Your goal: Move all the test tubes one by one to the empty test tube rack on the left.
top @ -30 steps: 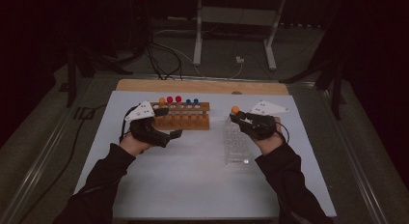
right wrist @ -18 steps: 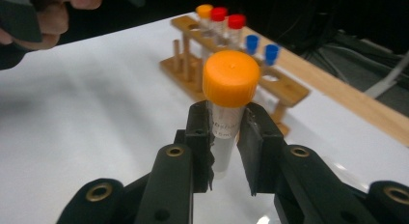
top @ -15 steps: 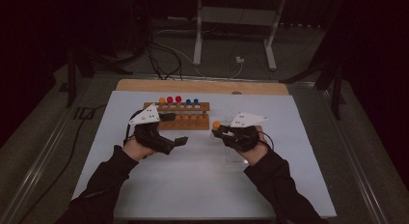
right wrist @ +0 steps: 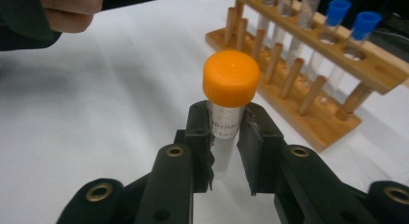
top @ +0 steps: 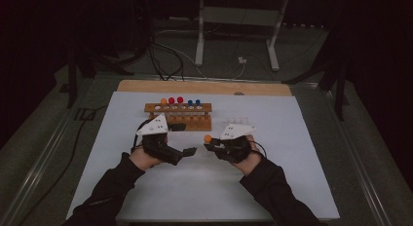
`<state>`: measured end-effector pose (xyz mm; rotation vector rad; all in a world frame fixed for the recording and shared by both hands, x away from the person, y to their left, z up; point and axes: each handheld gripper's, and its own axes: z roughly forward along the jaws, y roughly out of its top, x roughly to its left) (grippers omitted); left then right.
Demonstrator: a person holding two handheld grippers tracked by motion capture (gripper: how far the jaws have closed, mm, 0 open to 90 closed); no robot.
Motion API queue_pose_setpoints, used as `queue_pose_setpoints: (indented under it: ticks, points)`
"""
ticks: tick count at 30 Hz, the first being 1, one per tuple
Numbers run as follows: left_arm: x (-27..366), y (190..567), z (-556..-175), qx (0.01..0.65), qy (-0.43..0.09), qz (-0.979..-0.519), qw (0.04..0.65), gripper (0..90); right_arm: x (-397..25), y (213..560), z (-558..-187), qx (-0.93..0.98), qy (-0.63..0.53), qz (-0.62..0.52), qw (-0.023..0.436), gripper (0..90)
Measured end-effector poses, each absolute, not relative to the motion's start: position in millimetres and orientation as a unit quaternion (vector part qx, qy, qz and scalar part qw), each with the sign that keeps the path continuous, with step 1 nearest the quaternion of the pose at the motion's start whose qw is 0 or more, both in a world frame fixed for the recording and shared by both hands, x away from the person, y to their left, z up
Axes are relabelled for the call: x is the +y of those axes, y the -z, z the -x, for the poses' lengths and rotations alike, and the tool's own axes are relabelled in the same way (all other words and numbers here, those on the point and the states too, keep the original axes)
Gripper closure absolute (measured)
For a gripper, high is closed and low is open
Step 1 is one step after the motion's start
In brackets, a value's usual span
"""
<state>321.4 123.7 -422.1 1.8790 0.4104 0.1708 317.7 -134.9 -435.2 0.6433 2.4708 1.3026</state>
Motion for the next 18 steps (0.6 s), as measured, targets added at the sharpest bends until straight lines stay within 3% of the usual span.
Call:
queue_pose_setpoints:
  ticks: [8,18]
  points:
    - [117.6,431.1,-317.6,0.164,-0.072,-0.8,0.572,30.8,-127.9,442.6,-313.1,0.862,-0.445,-0.212,0.121,75.0]
    - [114.0,434.8,-317.8,0.16,-0.069,-0.804,0.569,46.5,-122.3,443.2,-308.7,0.864,-0.447,-0.203,0.113,75.0]
